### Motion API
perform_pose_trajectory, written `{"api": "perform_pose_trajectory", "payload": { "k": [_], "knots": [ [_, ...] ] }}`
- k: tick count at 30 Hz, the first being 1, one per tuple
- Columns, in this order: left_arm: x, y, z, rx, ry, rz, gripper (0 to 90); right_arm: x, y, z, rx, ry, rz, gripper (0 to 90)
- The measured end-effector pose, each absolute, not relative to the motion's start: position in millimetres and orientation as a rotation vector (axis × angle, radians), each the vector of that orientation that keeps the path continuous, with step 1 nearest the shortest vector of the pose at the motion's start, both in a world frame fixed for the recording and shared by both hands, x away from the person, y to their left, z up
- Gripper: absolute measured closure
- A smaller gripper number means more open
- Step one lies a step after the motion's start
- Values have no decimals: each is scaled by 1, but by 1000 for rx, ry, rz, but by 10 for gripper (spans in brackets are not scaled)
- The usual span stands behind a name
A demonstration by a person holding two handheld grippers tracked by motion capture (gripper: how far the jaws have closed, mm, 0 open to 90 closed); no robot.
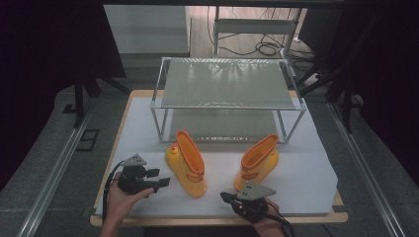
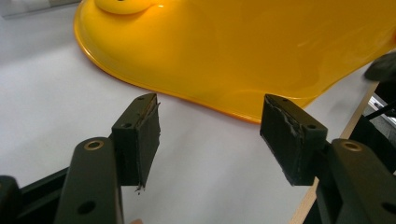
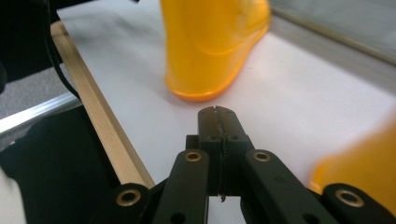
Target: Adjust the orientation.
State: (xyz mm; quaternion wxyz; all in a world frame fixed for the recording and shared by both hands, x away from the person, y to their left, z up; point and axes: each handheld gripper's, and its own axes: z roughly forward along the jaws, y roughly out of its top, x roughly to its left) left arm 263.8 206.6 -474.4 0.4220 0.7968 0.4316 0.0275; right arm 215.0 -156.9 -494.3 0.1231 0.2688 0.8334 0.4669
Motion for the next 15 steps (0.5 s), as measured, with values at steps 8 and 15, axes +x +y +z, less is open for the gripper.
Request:
{"api": "perform_pose_trajectory", "payload": {
  "k": [8, 15],
  "knots": [
    [263, 212, -473, 1985, 1090, 71, 379, 227, -123, -510, 798, 2417, 1323, 893],
    [263, 215, -473, 1977, 1089, 72, 379, 231, -105, -522, 821, 2386, 1244, 892]
  ]
}}
